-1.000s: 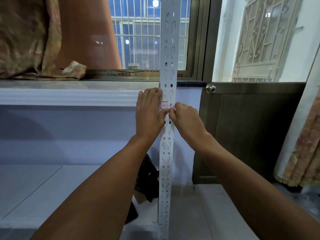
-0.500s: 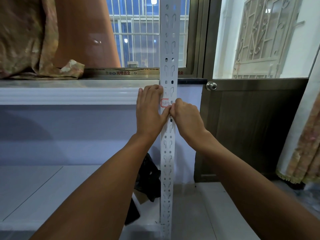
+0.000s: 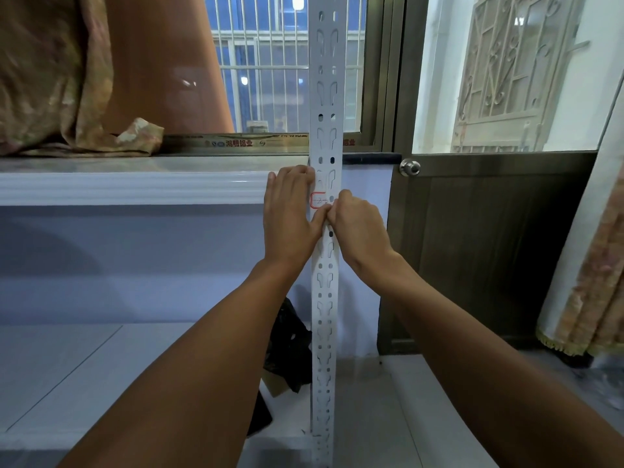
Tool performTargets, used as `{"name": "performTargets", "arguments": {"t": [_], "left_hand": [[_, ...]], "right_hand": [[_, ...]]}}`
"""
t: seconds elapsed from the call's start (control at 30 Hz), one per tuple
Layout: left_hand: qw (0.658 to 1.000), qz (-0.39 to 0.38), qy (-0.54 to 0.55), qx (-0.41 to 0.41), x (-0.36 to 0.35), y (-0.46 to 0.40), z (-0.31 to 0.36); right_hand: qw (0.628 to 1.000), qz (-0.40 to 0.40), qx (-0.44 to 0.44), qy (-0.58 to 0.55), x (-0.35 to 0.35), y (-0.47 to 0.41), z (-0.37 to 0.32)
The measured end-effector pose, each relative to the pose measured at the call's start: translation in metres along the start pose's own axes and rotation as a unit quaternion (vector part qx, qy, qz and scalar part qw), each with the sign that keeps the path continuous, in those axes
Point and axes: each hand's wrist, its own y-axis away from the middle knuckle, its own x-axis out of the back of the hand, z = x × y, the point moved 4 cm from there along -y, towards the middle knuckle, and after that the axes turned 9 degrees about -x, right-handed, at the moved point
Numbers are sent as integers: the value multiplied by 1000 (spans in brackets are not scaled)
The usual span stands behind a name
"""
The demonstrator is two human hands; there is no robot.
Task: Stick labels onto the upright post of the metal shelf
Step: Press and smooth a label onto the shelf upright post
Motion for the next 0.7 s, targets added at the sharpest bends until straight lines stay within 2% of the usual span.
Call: {"name": "performTargets", "arguments": {"t": [0.2,0.3,0.5,0.7], "left_hand": [[999,-24,-24,-22,0,-1,-4],[999,-26,-23,-24,0,0,-6],[999,-21,-23,-29,0,1,-5],[999,-17,-22,-28,-2,2,-8]], "right_hand": [[998,-38,-34,-48,5,-11,12],[988,-66,-49,-129,10,-13,20],[987,-68,-38,-139,7,-7,20],[988,-34,-55,-141,4,-2,10]]}}
